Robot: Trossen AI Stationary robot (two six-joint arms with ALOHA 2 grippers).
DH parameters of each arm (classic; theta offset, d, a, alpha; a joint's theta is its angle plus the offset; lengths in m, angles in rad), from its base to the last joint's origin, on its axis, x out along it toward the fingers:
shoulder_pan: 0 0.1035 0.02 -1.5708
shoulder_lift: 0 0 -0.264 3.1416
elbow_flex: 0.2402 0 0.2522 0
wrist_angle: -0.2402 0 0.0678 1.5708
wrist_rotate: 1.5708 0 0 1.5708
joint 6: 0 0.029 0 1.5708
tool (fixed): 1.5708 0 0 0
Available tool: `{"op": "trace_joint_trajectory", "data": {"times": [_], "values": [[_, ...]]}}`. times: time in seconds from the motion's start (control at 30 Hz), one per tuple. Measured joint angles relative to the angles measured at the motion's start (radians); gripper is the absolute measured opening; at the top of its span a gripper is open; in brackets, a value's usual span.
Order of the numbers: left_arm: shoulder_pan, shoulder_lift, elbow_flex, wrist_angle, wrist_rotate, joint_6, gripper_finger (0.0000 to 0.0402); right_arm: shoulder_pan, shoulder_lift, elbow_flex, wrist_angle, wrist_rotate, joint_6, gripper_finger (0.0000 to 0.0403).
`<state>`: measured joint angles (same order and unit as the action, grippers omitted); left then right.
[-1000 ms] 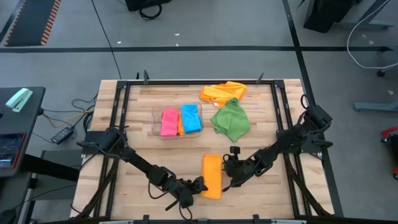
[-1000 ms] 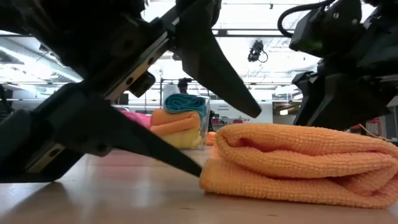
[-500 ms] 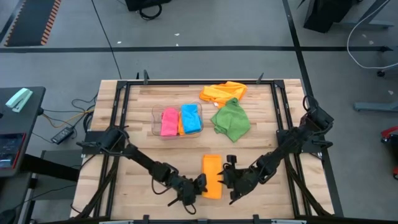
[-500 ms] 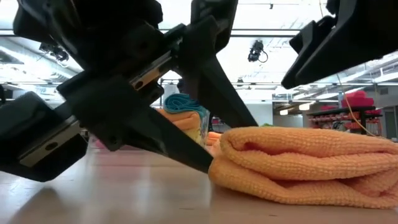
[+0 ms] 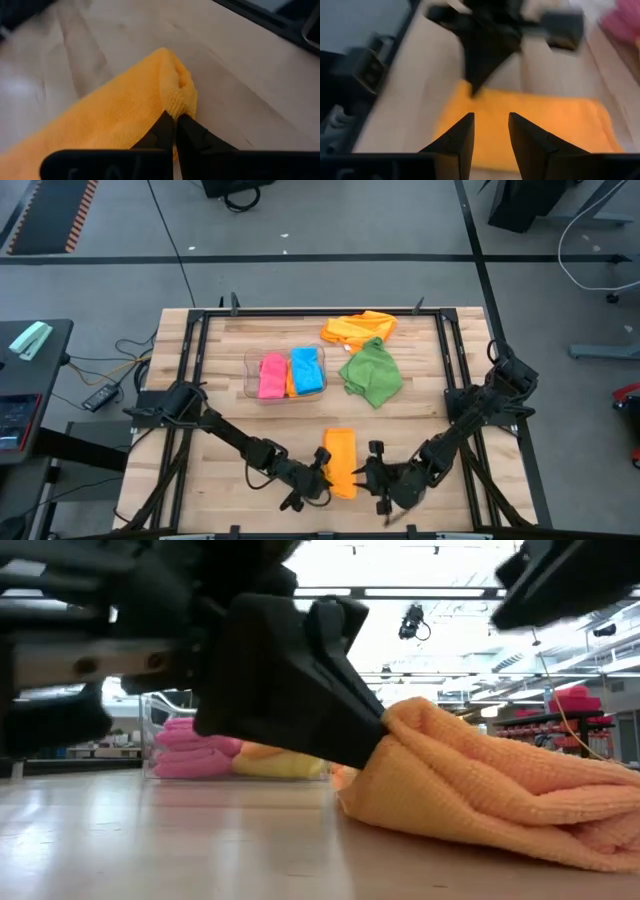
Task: Fold microfiber towels
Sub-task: Fold the bottom orange microfiber cloth
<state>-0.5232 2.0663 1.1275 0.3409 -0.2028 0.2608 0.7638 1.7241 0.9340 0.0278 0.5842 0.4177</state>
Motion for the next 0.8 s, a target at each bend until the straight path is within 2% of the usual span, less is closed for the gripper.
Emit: {"op": "trace_joint_trajectory", "data": {"times": [0.17,0.37,0.47,0.67,0.8], "values": [[0.011,0.000,0.000,0.017,-0.001,-0.188,0.0012,0.035,0.043,0.004,0.134,0.008,-0.068,0.0133],[0.008,0.000,0.000,0.022,-0.002,-0.395,0.0009,0.057,0.159,0.044,0.173,0.054,-0.043,0.0168],[0.003,0.000,0.000,0.024,-0.013,-0.478,0.0010,0.060,0.234,0.136,0.096,0.076,-0.040,0.0189],[0.002,0.000,0.000,0.028,-0.019,-0.571,0.0009,0.063,0.346,0.339,-0.223,0.160,0.052,0.0221],[-0.003,-0.004,0.000,0.027,-0.027,-0.617,0.0009,0.071,0.385,0.419,-0.301,0.171,0.100,0.0233]]}}
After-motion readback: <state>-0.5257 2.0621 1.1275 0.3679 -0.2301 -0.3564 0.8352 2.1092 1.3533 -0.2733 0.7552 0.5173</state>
